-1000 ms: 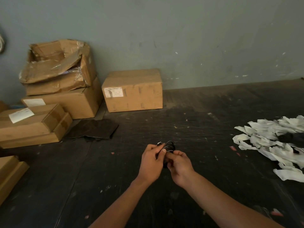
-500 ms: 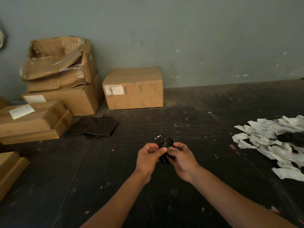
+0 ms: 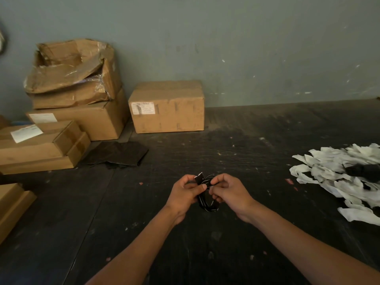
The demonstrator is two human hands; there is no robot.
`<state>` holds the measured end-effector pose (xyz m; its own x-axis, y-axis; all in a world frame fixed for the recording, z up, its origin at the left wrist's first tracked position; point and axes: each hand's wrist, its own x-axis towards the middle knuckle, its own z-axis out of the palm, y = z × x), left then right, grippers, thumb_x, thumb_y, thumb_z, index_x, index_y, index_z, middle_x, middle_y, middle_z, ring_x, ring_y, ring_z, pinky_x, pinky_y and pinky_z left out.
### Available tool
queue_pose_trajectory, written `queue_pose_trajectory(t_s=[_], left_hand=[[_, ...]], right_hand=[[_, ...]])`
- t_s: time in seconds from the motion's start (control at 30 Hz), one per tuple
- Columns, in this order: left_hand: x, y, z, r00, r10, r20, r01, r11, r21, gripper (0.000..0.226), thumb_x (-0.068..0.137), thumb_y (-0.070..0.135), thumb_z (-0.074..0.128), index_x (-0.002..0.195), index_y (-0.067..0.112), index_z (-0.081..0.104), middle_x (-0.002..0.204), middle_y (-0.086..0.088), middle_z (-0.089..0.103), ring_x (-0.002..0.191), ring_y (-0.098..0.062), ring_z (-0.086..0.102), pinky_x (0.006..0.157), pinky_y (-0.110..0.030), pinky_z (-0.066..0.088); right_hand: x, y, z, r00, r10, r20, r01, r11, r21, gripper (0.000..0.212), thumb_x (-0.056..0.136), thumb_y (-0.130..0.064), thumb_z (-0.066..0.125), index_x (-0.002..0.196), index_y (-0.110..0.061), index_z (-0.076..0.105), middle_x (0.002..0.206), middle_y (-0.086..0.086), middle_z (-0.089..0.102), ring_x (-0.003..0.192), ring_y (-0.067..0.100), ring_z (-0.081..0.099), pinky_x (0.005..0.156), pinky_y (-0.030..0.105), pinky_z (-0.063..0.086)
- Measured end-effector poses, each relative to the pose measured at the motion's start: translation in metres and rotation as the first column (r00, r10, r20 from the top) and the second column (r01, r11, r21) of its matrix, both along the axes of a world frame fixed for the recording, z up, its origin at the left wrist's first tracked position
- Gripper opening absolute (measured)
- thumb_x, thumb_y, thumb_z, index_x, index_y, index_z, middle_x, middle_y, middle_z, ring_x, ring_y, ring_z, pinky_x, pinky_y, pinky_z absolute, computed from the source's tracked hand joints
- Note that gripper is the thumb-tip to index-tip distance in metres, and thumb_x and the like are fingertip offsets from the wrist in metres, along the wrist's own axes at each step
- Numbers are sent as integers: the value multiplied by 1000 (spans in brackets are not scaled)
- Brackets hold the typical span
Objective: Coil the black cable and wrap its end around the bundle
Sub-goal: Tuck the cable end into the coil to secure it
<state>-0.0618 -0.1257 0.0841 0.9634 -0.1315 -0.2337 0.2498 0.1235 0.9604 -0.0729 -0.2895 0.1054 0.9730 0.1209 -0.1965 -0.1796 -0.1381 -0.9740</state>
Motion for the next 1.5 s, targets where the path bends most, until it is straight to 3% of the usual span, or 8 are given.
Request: queue_pose_trajectory(t_s=[0.23,0.4,0.57,0.77,0.83,0.97,1.3,1.5], left_hand=[[4,4,3,1000,12,5,-12,1000,1,26,85,4,70,110,5,66,104,-18,73,98,-28,72,93,-46,55],[5,6,6,999,-10,34,8,998,57,19,82,6,74,101,8,73,94,-8,77,92,-19,71,99,-47,51],[2,9,8,996,-81,37,76,992,104,16,80,7,75,91,18,79,93,-2,78,92,-14,71,98,-43,52],[5,12,15,978,-205,21,189,934,303,22,79,8,77,101,9,76,97,-4,77,91,-8,71,88,-27,53],[6,12,19,968,-247,35,217,905,367,22,79,6,76,101,7,76,100,-8,77,94,-11,71,88,-23,52],[5,12,22,951,-305,47,247,844,477,19,79,12,78,98,11,78,98,-5,77,100,-17,69,95,-28,50],[3,6,16,937,-343,67,264,821,506,13,82,16,75,94,20,78,94,2,78,95,-11,70,100,-33,49],[1,5,14,939,-318,133,211,835,507,29,92,27,65,121,26,66,105,4,72,79,-8,68,77,-25,53]], right_hand=[[-4,-7,-6,987,118,105,-124,991,56,29,87,3,64,106,-18,69,102,3,72,91,8,69,78,23,54],[-3,-7,-8,909,158,385,-20,940,-341,23,91,-10,64,107,-25,67,99,-9,68,90,4,66,81,25,56],[-1,-11,-2,807,247,537,105,834,-541,15,90,-20,66,103,-26,69,93,-16,61,85,-3,60,73,14,47],[1,-11,-1,782,331,528,102,768,-632,11,87,-17,69,97,-20,70,132,-10,54,124,2,47,106,25,39],[1,-10,-1,817,333,470,46,775,-630,11,87,-15,68,95,-22,69,126,-10,60,118,1,53,104,28,44],[-1,-9,-1,868,283,409,-1,824,-567,16,86,-13,70,89,-26,63,90,-10,64,82,1,63,75,27,57],[0,-16,-1,938,201,283,-67,904,-422,36,84,-9,71,111,-29,58,78,0,67,75,6,67,73,24,54],[9,-24,0,985,79,155,-46,978,-205,29,85,-6,70,106,-25,66,81,7,66,80,23,69,74,35,61]])
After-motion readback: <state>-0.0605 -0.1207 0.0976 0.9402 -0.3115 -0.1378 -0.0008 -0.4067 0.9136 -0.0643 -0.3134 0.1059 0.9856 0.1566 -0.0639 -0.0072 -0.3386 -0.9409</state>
